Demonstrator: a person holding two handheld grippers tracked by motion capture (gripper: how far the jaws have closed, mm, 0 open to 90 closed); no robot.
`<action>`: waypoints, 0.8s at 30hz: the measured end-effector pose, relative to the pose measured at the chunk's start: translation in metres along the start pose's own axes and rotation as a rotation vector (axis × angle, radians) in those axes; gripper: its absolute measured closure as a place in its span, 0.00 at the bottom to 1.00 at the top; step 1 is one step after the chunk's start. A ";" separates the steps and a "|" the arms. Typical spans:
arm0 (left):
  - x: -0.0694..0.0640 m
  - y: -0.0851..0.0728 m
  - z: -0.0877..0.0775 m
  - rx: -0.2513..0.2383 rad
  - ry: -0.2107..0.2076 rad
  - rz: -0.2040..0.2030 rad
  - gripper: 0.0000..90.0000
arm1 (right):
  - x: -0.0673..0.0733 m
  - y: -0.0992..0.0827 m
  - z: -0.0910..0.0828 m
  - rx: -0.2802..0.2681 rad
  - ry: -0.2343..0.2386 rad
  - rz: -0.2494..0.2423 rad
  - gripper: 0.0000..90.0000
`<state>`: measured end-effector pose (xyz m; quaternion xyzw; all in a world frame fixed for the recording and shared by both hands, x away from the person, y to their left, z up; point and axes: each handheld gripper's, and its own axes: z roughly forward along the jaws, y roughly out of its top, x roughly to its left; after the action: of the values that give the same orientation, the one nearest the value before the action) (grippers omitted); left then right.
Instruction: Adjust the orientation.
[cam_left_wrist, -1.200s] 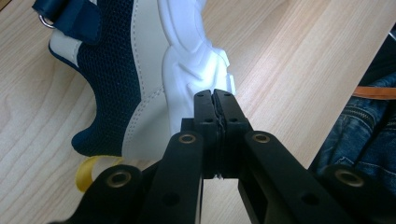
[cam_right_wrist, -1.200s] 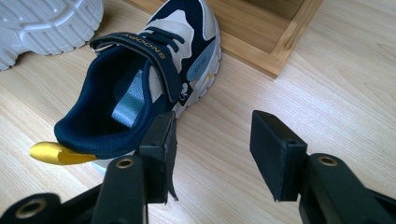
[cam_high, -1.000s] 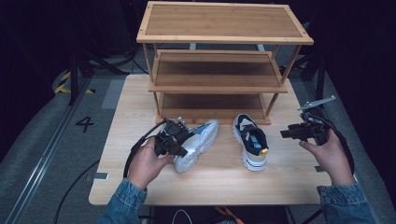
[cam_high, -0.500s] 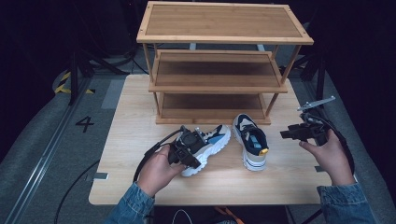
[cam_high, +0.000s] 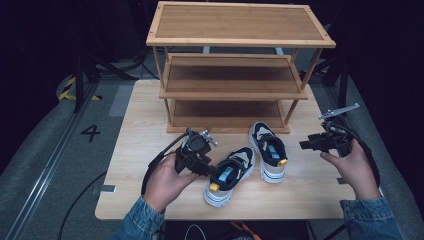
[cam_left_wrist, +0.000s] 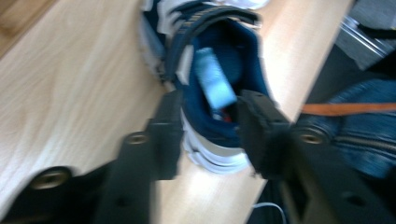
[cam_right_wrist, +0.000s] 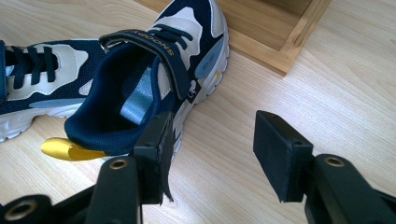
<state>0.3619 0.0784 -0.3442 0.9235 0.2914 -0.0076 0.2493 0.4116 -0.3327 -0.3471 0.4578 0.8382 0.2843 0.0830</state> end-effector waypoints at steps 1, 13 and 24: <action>0.002 0.000 0.002 -0.002 0.001 -0.014 0.55 | 0.000 0.000 0.000 0.002 -0.001 0.000 0.53; 0.007 0.016 0.041 0.045 0.004 0.009 0.42 | -0.004 -0.013 -0.004 0.006 -0.016 0.025 0.51; 0.010 0.024 0.059 0.064 0.004 0.031 0.76 | -0.009 -0.026 -0.012 0.004 -0.035 0.054 0.51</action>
<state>0.3912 0.0396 -0.3864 0.9355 0.2769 -0.0113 0.2191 0.3929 -0.3557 -0.3530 0.4854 0.8246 0.2765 0.0891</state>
